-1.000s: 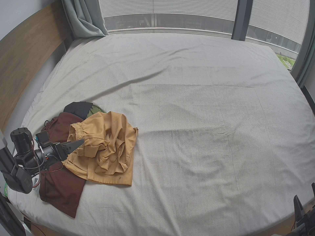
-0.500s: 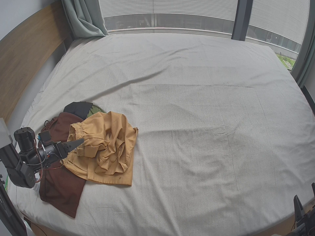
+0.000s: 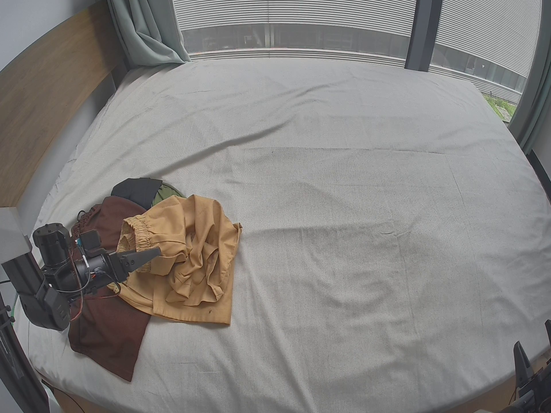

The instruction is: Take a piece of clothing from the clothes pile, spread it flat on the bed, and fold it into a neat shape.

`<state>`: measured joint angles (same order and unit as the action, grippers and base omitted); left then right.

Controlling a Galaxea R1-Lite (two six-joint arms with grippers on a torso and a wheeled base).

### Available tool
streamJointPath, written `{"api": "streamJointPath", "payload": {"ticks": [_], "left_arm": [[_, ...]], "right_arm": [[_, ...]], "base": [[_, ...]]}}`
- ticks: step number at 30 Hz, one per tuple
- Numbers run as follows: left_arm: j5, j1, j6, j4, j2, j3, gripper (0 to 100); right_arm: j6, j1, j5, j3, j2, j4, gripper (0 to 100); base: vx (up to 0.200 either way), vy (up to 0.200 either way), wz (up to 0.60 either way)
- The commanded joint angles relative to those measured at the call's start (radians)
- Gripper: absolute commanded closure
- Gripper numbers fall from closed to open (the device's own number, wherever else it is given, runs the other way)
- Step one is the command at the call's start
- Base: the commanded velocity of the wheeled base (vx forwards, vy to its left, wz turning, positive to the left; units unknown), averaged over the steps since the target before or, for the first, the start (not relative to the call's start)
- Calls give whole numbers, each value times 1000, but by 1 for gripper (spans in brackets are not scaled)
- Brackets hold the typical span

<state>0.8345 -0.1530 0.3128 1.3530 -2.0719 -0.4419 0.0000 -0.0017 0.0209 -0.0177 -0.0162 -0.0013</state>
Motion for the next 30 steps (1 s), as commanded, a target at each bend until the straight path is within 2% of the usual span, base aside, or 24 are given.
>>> {"api": "streamJointPath", "payload": {"ticks": [1,13,25,26,30], "left_arm": [[5,27,2,12,-13,6,0],[2,84,3,74,-85,-17,0],[-9,90,22,143,-129,-23,0],[-9,90,22,144,-129,-23,100],[-5,82,23,144,-132,-24,100]], "right_arm": [[0,0,1,16,16,0,0],[0,0,1,16,16,0,0],[0,0,1,16,16,0,0],[0,0,1,16,16,0,0],[0,0,1,16,16,0,0]], "base": [[0,0,0],[0,0,0],[0,0,0],[0,0,0],[0,0,0]]}}
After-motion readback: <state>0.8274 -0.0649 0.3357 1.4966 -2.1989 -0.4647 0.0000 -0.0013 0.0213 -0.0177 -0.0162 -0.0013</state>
